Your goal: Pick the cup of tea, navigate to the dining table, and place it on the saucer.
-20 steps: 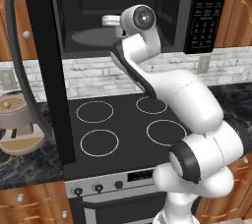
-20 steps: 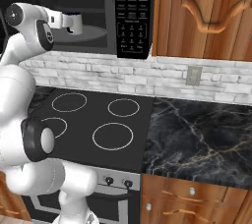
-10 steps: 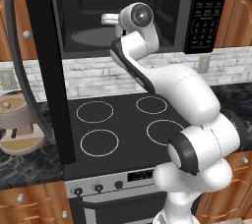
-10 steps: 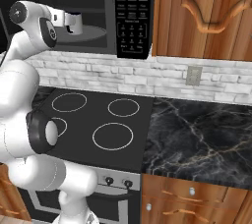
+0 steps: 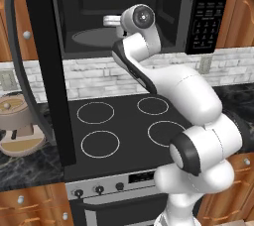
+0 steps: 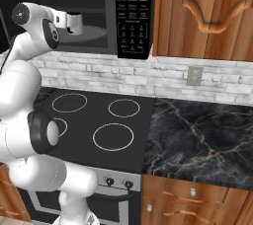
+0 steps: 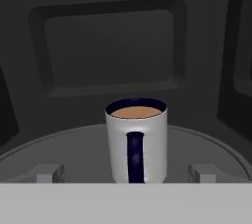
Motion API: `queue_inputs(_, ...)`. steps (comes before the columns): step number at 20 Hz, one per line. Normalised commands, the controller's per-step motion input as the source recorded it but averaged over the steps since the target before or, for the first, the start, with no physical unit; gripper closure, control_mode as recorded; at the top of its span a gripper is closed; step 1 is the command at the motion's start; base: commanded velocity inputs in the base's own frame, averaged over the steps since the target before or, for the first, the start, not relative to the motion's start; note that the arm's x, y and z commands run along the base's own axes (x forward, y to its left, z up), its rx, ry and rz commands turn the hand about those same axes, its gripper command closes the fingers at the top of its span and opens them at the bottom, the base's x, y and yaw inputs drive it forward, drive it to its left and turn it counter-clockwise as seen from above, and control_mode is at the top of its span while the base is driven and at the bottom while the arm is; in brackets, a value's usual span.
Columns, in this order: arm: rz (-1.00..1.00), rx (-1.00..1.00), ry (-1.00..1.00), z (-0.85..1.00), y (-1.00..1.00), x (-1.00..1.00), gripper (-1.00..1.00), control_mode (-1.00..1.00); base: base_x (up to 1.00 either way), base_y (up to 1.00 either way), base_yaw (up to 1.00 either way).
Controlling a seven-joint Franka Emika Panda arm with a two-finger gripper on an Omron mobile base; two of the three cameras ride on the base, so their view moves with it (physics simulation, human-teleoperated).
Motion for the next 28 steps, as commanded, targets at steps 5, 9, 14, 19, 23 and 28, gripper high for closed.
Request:
queue_inputs(5,0.00,0.00,0.01,-0.06,0.00,0.15,-1.00,-1.00,0.00,0.00,0.00)
queue_inputs(9,0.00,0.00,0.02,-0.05,0.00,0.22,-1.00,-1.00,0.00,0.00,0.00)
queue_inputs(14,0.00,0.00,0.01,-0.09,0.00,0.15,-1.00,-1.00,0.00,0.00,0.00)
queue_inputs(19,0.00,0.00,0.01,-0.10,0.00,0.09,-1.00,-1.00,0.00,0.00,0.00)
queue_inputs(23,0.00,0.00,0.00,-0.09,0.00,0.07,-1.00,-1.00,0.00,0.00,0.00)
queue_inputs(28,0.00,0.00,0.00,-0.05,0.00,0.09,-1.00,-1.00,0.00,0.00,0.00)
